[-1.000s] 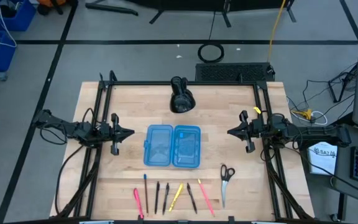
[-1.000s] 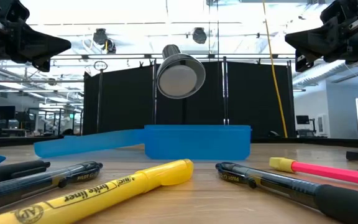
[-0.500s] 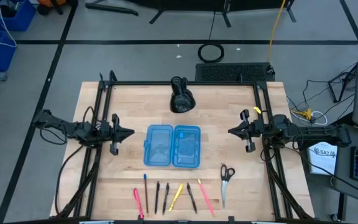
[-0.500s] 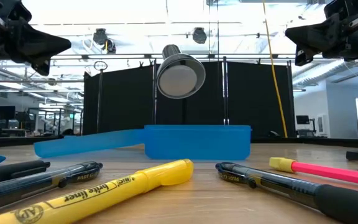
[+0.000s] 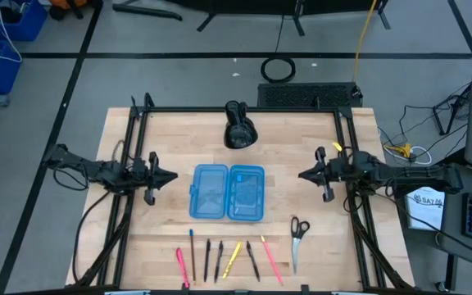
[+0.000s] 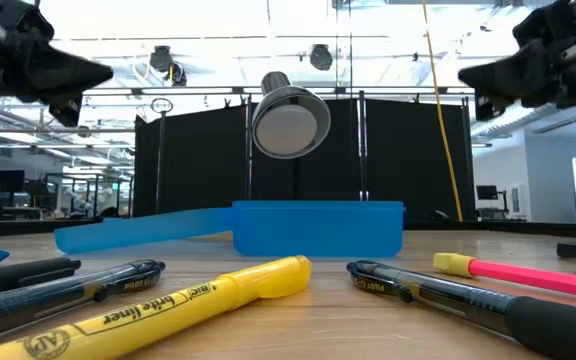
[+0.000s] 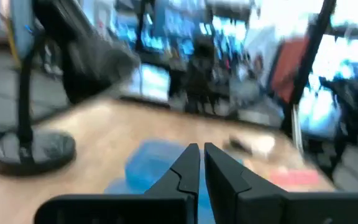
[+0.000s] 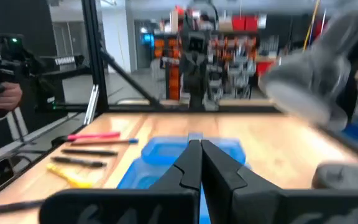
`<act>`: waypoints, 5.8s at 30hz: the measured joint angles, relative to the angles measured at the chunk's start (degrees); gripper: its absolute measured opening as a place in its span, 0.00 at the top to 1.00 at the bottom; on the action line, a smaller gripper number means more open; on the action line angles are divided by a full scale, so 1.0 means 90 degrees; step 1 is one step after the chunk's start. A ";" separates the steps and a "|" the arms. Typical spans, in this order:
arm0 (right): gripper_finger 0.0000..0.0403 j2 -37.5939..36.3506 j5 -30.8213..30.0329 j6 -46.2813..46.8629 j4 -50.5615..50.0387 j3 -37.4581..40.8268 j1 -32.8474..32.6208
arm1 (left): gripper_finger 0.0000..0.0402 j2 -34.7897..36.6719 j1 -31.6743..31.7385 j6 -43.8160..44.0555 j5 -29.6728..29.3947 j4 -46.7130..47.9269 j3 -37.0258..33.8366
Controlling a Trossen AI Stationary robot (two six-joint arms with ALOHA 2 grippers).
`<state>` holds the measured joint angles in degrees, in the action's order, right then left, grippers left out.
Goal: Pick & place school supplies into a supply box
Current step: Put the brown pencil into the blue supply box
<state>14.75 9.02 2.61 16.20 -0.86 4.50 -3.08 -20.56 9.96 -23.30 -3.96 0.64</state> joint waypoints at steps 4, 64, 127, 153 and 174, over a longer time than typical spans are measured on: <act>1.00 0.0004 -0.0011 0.0160 -0.0205 -0.0001 -0.0001 | 0.99 -0.0367 -0.0071 -0.0049 0.0109 0.0015 0.0013; 1.00 0.0018 0.0017 -0.0153 -0.0235 -0.0001 -0.0016 | 0.91 -1.0898 -0.2241 1.0945 0.0910 0.5983 0.7678; 1.00 0.0016 0.0005 -0.0194 -0.0020 -0.0001 -0.0014 | 0.76 -1.1554 -0.1422 1.1454 0.2587 0.4761 0.6672; 1.00 0.0018 0.0005 -0.0148 -0.0021 -0.0001 -0.0014 | 0.95 -1.1652 -0.1453 1.0909 0.1818 0.6045 0.7924; 1.00 0.0018 0.0007 -0.0046 -0.0023 -0.0001 -0.0014 | 0.96 -1.1402 -0.0317 0.8844 0.1580 0.7449 1.0069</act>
<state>14.92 9.08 2.20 15.99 -0.86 4.38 -105.69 -23.42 89.56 -9.07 63.08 91.26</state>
